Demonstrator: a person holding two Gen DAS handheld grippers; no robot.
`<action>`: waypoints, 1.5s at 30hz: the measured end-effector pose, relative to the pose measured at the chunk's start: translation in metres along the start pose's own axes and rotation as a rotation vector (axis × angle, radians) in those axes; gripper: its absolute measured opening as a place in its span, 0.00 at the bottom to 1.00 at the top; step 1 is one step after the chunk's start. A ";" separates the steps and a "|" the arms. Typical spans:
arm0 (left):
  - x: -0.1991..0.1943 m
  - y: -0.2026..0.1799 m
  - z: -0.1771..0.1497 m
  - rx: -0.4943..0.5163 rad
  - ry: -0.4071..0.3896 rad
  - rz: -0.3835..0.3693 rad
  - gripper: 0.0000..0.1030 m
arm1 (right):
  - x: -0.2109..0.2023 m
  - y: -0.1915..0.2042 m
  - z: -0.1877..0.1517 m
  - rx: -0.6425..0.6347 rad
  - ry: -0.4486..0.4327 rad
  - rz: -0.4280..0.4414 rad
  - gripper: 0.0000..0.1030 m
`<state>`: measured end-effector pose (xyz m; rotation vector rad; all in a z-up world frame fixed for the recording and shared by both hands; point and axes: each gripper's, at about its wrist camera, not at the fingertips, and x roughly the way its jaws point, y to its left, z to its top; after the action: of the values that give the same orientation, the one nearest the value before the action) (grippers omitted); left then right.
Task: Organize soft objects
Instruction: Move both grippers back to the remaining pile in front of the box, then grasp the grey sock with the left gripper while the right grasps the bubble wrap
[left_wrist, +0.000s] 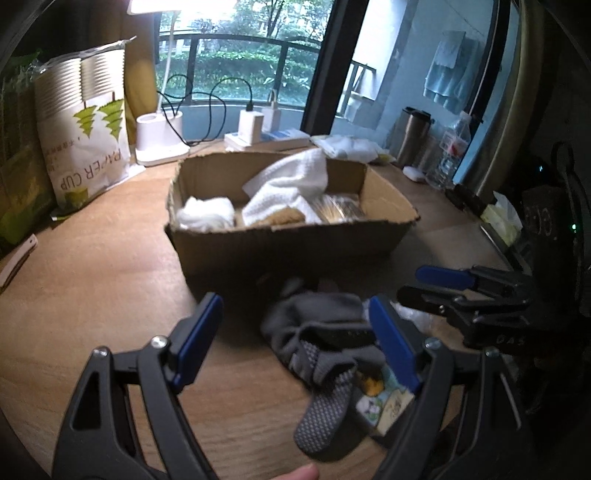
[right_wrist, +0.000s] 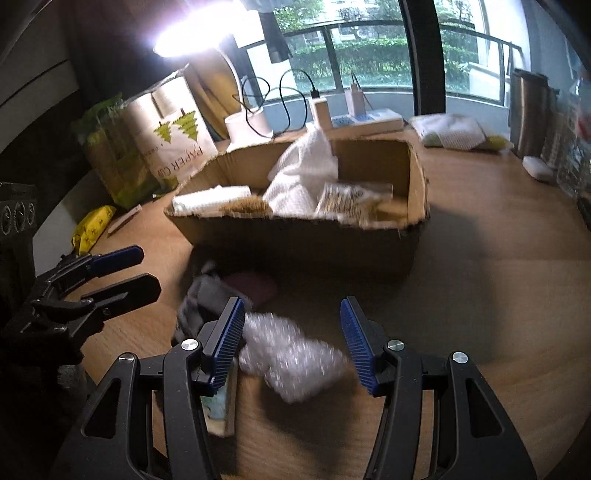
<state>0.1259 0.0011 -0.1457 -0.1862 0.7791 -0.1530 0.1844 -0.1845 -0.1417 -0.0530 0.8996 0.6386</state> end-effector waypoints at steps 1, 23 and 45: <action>0.001 -0.001 -0.002 -0.001 0.005 0.000 0.80 | 0.001 -0.001 -0.004 0.002 0.007 -0.001 0.56; 0.050 0.007 -0.012 -0.075 0.170 0.061 0.80 | 0.018 -0.017 -0.030 0.001 0.044 0.018 0.52; 0.056 -0.002 -0.017 0.012 0.159 0.063 0.28 | 0.011 -0.028 -0.041 -0.023 0.047 -0.029 0.50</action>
<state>0.1533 -0.0138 -0.1953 -0.1389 0.9407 -0.1140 0.1750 -0.2144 -0.1817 -0.1023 0.9353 0.6227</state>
